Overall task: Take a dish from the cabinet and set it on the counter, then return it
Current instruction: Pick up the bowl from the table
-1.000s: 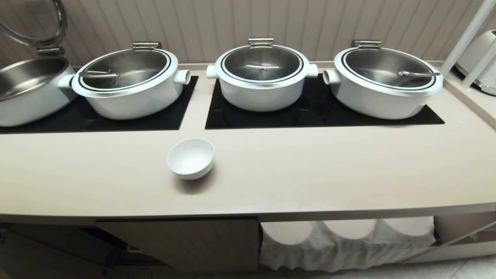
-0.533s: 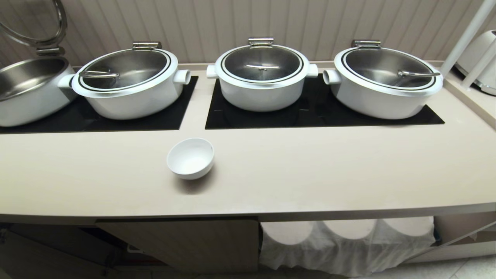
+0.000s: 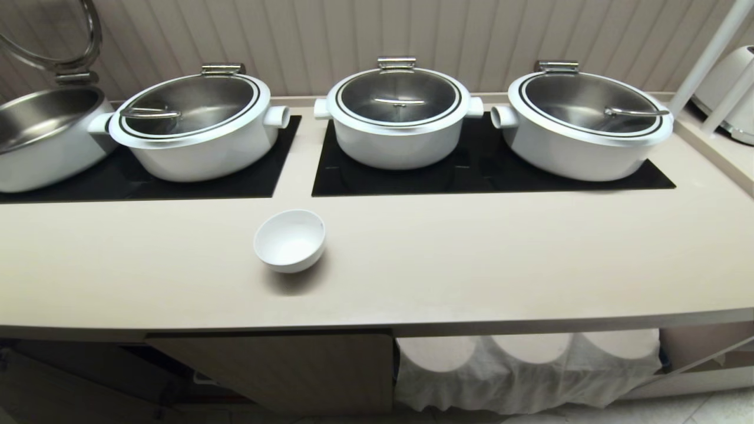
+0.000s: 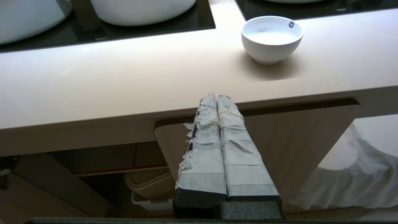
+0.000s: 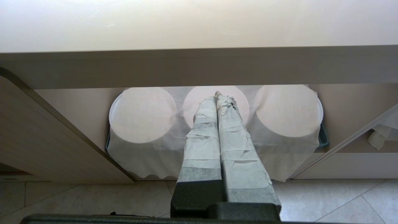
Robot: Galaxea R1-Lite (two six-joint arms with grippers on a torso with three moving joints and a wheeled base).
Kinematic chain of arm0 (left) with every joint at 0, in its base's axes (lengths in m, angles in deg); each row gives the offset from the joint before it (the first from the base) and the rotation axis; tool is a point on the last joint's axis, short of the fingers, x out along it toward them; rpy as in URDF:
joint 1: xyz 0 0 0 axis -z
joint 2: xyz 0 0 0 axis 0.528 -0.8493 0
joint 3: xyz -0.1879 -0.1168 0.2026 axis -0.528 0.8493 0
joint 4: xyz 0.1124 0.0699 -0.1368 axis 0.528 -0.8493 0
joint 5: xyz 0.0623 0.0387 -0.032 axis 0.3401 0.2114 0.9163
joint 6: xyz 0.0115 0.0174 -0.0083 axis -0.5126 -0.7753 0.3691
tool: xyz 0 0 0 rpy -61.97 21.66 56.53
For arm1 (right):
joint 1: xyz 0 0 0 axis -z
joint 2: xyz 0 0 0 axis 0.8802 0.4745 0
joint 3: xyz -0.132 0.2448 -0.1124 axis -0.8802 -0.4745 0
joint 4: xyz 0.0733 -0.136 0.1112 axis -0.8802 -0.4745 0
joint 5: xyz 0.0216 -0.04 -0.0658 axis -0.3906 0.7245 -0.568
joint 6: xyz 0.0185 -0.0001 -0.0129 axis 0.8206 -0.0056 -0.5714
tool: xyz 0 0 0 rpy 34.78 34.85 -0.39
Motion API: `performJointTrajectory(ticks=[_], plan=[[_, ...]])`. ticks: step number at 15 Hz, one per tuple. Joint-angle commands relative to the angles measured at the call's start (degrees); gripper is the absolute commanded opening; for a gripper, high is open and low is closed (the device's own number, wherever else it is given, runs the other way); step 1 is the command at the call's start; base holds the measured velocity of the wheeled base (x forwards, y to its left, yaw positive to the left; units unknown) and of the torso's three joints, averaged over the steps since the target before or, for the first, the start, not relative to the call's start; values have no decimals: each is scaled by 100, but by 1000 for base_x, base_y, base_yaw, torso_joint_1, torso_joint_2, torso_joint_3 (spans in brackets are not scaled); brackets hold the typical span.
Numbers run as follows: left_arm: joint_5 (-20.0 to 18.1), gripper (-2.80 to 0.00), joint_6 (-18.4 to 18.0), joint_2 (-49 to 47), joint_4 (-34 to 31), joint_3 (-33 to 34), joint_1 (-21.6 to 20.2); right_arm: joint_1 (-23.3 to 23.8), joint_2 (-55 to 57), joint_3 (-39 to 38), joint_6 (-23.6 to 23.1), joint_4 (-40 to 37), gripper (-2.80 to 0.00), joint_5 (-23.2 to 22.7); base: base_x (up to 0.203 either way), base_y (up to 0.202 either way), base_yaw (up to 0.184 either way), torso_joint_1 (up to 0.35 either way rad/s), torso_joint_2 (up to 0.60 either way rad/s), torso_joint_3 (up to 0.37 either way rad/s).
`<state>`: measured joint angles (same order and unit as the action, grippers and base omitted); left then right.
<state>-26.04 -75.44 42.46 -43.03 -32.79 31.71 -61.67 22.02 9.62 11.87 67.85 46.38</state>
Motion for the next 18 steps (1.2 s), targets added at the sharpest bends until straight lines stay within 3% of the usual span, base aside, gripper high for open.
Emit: performJointTrajectory(ticks=[1,4,11,18], plan=[[-79,-280,-1,2,-27,-150,-2,-9,-2,0,0,1,-280,0,0,0,0,0,0,0],[-509,-280,-7,2,-333,-489,-2,-1,-2,0,0,1,-280,0,0,0,0,0,0,0],[-615,-280,-10,2,-1986,-1392,-2,-8,-2,0,0,1,-280,0,0,0,0,0,0,0],[-633,-280,0,-283,-2322,-1432,-2,-7,-2,0,0,1,-280,0,0,0,0,0,0,0]])
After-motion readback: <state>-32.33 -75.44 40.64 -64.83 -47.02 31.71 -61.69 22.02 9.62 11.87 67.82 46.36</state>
